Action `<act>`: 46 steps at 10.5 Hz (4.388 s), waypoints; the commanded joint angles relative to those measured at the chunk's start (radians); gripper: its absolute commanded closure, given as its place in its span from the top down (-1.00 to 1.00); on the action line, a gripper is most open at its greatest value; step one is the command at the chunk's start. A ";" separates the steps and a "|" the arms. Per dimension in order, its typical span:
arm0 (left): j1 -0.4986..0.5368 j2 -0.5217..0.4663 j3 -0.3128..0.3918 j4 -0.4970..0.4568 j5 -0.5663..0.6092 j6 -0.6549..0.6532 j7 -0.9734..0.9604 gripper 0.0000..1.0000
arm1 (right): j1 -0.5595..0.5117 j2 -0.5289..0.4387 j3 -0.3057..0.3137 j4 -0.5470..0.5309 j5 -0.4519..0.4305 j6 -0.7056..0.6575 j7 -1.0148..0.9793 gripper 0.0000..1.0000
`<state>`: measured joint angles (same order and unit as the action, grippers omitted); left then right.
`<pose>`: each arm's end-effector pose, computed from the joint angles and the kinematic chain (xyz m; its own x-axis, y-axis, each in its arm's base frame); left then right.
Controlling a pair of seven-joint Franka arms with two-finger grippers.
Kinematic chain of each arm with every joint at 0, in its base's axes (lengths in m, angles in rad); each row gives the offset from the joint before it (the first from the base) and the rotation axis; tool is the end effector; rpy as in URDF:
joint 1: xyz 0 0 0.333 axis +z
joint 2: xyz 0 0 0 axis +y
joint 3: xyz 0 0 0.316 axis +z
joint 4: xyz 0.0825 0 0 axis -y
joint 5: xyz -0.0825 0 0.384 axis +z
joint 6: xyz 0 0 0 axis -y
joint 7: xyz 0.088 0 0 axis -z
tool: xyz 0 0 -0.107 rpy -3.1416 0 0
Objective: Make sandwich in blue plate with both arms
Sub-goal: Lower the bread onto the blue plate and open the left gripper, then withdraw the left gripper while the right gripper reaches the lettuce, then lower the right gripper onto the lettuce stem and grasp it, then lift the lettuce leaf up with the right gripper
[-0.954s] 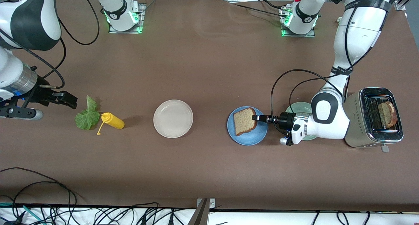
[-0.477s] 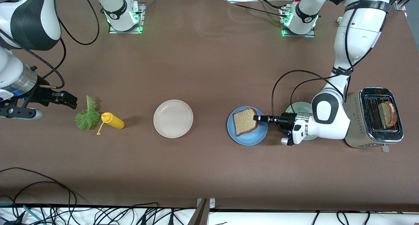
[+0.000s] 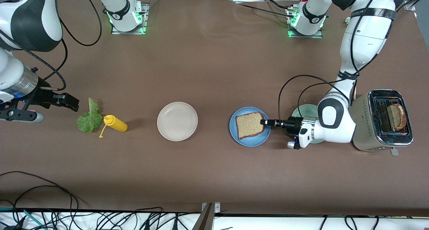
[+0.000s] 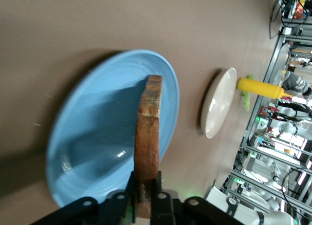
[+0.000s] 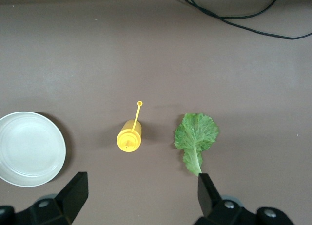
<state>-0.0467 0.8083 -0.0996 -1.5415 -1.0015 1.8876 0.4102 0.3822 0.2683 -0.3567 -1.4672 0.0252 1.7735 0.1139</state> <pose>0.6592 -0.1510 0.1765 0.9593 -0.1045 -0.2624 0.1600 -0.5644 0.8099 0.6431 0.0454 0.5400 0.9952 -0.0764 0.0617 -0.0802 -0.9949 0.0611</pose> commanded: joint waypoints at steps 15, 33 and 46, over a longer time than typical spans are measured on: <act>0.021 -0.426 0.101 -0.057 0.809 -0.093 -0.229 1.00 | -0.121 0.115 -0.007 -0.094 -0.024 0.004 -0.092 1.00; 0.048 -0.819 0.089 -0.177 1.046 -0.320 -0.373 1.00 | -0.193 0.351 0.002 -0.349 0.193 0.342 -0.284 0.81; 0.088 -0.794 0.094 -0.049 1.048 -0.364 -0.376 1.00 | -0.220 0.382 0.001 -0.332 0.277 0.357 -0.405 -1.00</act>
<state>0.0409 0.0005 0.0017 -1.6278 0.0131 1.5526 0.0438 0.1746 0.6466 -0.3586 -1.8156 0.2739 2.1288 -0.2592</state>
